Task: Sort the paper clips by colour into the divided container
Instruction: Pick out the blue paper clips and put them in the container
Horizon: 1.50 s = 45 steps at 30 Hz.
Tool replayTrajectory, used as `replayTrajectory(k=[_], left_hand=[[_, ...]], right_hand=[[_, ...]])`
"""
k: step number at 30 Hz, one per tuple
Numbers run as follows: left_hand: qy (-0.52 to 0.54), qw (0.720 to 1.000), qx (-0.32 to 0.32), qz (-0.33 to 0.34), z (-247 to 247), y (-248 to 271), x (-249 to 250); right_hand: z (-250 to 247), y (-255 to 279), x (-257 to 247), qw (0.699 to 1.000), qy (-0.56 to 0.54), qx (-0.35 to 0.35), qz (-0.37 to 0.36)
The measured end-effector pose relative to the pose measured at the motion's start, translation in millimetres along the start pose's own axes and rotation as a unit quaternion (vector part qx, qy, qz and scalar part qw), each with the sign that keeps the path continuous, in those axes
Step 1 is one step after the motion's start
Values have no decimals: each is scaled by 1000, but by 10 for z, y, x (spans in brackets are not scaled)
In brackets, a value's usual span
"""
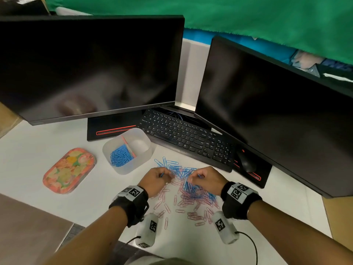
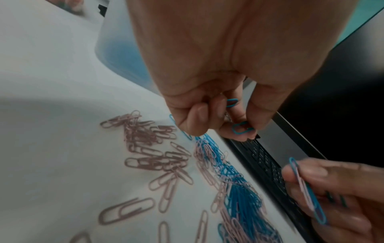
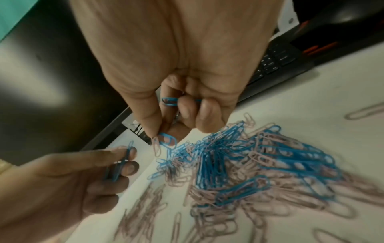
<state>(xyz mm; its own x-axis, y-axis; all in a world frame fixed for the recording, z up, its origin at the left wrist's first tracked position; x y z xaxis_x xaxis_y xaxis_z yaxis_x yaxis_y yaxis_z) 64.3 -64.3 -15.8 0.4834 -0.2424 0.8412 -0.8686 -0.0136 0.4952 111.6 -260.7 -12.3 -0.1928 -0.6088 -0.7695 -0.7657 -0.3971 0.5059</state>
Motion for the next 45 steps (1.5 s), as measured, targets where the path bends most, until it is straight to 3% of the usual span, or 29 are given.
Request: replayTrajectory(k=[3, 14, 18, 22, 27, 33, 38, 45], left_hand=[[-9, 1000, 6, -9, -51, 3, -53], [-3, 999, -5, -37, -52, -2, -60], [37, 998, -5, -44, -79, 19, -30], [149, 987, 6, -54, -190, 56, 24], [291, 953, 62, -47, -529, 144, 86], [325, 922, 202, -62, -1089, 118, 123], [365, 888, 261, -101, -1383, 82, 87], [279, 917, 267, -97, -1404, 88, 71]], right_hand=[[16, -8, 42, 999, 45, 12, -7], [37, -20, 43, 995, 55, 78, 5], [80, -38, -63, 998, -43, 42, 37], [213, -108, -330, 978, -203, -17, 55], [480, -351, -897, 962, -258, -63, 60], [878, -719, -1626, 982, -164, -80, 46], [1072, -926, -1889, 990, -113, -63, 63], [1024, -925, -1913, 986, -148, -28, 70]])
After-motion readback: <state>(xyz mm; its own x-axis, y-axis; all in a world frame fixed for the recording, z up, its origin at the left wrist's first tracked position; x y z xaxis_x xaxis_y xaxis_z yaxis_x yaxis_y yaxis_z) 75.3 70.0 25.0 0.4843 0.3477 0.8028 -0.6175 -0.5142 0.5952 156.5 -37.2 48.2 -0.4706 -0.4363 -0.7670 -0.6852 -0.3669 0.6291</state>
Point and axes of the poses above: each hand's wrist, its own y-axis away from the middle knuckle, its own z-axis out of the palm, x = y × z, the point moved 3 cm from there along -y, towards the middle knuckle, and after that the axes turned 1 degree about x, right-handed, at the moved point
